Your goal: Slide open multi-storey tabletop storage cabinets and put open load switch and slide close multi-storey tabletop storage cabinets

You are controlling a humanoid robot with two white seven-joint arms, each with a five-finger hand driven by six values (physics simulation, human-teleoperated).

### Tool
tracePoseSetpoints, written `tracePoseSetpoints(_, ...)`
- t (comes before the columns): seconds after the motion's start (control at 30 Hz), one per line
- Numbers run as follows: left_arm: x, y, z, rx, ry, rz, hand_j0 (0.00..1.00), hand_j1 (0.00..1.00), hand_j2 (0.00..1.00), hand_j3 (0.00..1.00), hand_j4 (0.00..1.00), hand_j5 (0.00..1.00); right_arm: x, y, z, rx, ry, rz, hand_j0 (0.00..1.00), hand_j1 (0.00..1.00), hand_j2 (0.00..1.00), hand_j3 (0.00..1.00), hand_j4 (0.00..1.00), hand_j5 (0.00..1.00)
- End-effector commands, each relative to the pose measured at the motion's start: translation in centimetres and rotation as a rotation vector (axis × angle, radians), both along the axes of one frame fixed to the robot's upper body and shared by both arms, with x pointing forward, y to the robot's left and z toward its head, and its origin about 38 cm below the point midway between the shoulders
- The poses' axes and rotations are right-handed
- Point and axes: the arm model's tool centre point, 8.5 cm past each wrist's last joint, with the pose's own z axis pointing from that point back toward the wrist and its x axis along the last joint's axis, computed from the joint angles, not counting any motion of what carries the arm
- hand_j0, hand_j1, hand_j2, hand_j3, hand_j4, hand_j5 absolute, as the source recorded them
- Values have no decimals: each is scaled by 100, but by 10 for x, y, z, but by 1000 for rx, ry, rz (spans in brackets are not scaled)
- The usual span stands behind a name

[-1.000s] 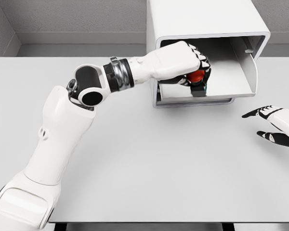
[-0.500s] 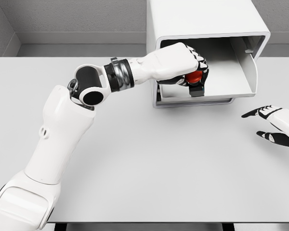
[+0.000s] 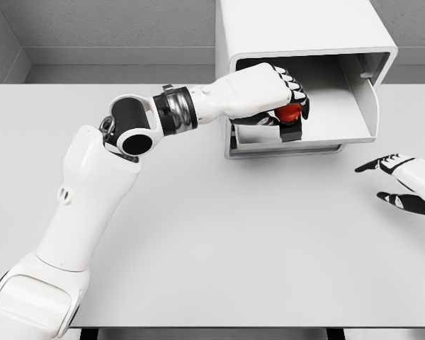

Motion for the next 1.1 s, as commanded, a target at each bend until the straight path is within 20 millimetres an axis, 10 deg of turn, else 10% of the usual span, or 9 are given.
tracePoseSetpoints(0.0,0,0,1,-7,4,0,60,60,60,60,60,60,0,0,1,6,0,-2,72,72,72,72,72,72)
tracePoseSetpoints(0.73,-3,0,6,-18,-10,-6,81,81,81,81,81,81,0,0,1,8,-1,-1,72,72,72,72,72,72)
tracePoseSetpoints(0.8,-16,0,19,-48,-54,-28,98,98,98,98,98,98,0,1,0,9,0,0,72,72,72,72,72,72)
tracePoseSetpoints(0.97,-62,3,62,-252,-102,-188,100,100,100,100,100,100,3,14,5,11,-9,38,72,72,72,72,72,72)
tracePoseSetpoints(1.07,-64,96,47,-319,-33,-107,100,100,100,100,100,100,1,26,8,16,-20,74,72,72,72,72,72,72)
